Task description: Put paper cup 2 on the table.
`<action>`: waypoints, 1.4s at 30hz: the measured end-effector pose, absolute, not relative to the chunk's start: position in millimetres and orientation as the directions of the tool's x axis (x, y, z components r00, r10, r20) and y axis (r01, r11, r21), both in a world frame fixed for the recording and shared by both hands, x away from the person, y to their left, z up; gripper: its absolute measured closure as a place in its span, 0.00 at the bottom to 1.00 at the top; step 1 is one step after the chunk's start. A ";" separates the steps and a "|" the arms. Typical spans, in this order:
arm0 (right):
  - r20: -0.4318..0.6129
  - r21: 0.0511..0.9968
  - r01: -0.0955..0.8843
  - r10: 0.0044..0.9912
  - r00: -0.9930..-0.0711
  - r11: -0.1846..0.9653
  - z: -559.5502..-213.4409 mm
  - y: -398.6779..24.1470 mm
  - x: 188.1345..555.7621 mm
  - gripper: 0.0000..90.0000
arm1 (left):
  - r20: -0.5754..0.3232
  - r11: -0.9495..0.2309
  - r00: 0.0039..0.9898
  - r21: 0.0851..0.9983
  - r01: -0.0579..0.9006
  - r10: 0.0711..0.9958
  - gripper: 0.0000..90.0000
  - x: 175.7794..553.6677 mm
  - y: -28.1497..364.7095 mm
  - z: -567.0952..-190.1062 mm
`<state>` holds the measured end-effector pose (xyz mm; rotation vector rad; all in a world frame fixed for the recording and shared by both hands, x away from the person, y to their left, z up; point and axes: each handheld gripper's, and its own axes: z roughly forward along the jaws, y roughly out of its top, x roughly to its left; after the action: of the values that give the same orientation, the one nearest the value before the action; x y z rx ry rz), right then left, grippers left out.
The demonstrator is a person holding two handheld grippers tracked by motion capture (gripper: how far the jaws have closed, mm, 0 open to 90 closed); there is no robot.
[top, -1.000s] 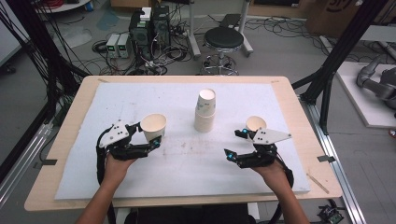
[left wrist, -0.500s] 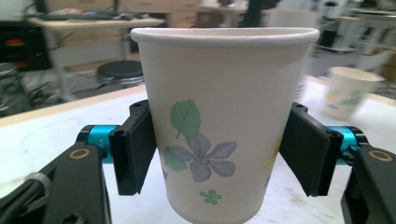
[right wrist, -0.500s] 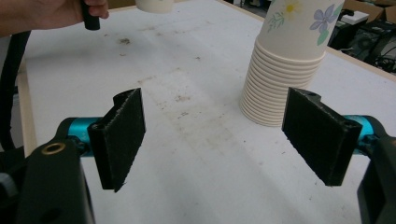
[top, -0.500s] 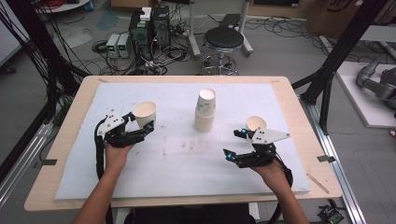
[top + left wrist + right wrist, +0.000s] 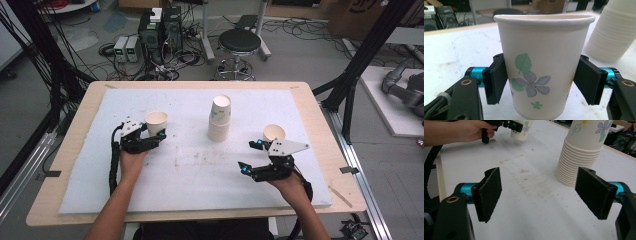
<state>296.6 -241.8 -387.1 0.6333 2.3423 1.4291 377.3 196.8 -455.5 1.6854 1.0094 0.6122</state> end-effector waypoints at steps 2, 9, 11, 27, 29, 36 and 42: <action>-0.046 0.895 0.198 0.524 -0.851 0.401 -387.4 -241.4 297.2 0.24 | -0.069 -0.132 0.516 0.930 0.342 0.854 0.35 378.2 194.4 -457.4; -0.045 0.894 0.199 0.523 -0.851 0.401 -387.3 -241.4 297.1 0.24 | -0.015 -0.207 0.496 0.897 0.389 0.868 0.35 374.5 191.3 -455.9; -0.044 0.894 0.200 0.522 -0.852 0.401 -387.3 -241.6 296.8 0.24 | -0.015 -0.215 0.494 0.889 0.404 0.869 0.35 372.0 192.0 -454.6; -0.054 0.890 0.203 0.535 -0.843 0.408 -385.5 -244.8 295.1 0.24 | -0.063 -0.199 0.516 0.877 0.437 0.854 0.19 353.0 205.6 -453.4; -0.056 0.891 0.203 0.542 -0.838 0.407 -384.9 -246.2 295.1 0.24 | -0.070 -0.185 0.513 0.884 0.428 0.855 0.19 350.2 208.5 -451.3; -0.053 0.894 0.216 0.571 -0.819 0.393 -381.9 -251.1 293.4 0.24 | -0.107 -0.091 0.522 0.936 0.340 0.846 0.19 322.9 236.9 -436.4; -0.085 0.893 0.216 0.619 -0.780 0.395 -380.2 -256.1 290.9 0.24 | -0.121 -0.038 0.571 0.965 0.259 0.812 0.19 304.3 244.4 -425.1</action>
<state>290.9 -256.1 -380.2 0.7190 2.2521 1.3521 304.3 244.4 -425.1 1.5918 0.9266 0.5691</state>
